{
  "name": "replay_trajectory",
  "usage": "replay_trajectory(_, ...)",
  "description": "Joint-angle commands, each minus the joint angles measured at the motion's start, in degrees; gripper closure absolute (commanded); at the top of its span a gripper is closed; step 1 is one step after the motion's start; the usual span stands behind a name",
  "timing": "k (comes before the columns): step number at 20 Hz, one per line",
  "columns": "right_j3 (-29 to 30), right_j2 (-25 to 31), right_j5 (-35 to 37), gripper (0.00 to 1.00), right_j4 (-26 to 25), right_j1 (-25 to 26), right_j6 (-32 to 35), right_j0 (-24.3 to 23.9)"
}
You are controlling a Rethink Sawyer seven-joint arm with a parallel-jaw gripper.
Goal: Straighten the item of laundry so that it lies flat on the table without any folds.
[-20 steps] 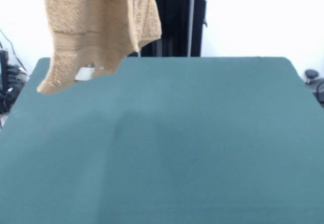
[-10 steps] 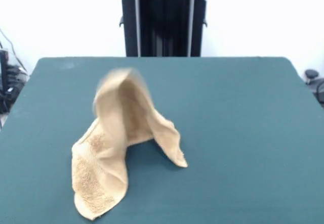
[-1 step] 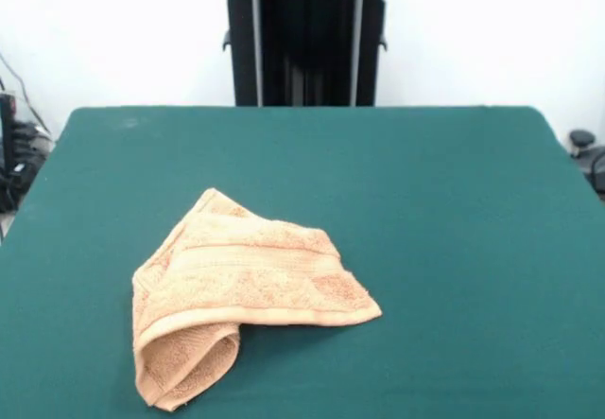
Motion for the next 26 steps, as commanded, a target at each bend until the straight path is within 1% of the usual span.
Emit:
replay_trajectory(1,1.57,8.76,3.43,0.00,-0.13,6.48,-2.77,0.54)
replay_trajectory(3,-0.21,9.13,3.24,0.00,-0.45,7.70,-2.29,0.35)
replay_trajectory(6,-3.16,9.40,0.79,0.00,-1.74,10.64,-1.30,0.12)
replay_trajectory(11,-5.12,8.75,-7.20,0.00,-3.36,15.97,2.14,0.99)
replay_trajectory(17,-5.82,7.48,-11.35,0.00,-3.59,20.27,4.42,2.12)
replay_trajectory(19,-5.07,8.00,-12.42,0.00,-2.37,21.24,4.37,1.73)
replay_trajectory(23,-4.86,8.38,-17.34,0.00,-1.76,24.06,4.90,1.52)
replay_trajectory(26,-6.91,6.98,-16.87,0.00,-2.30,25.40,5.35,2.59)
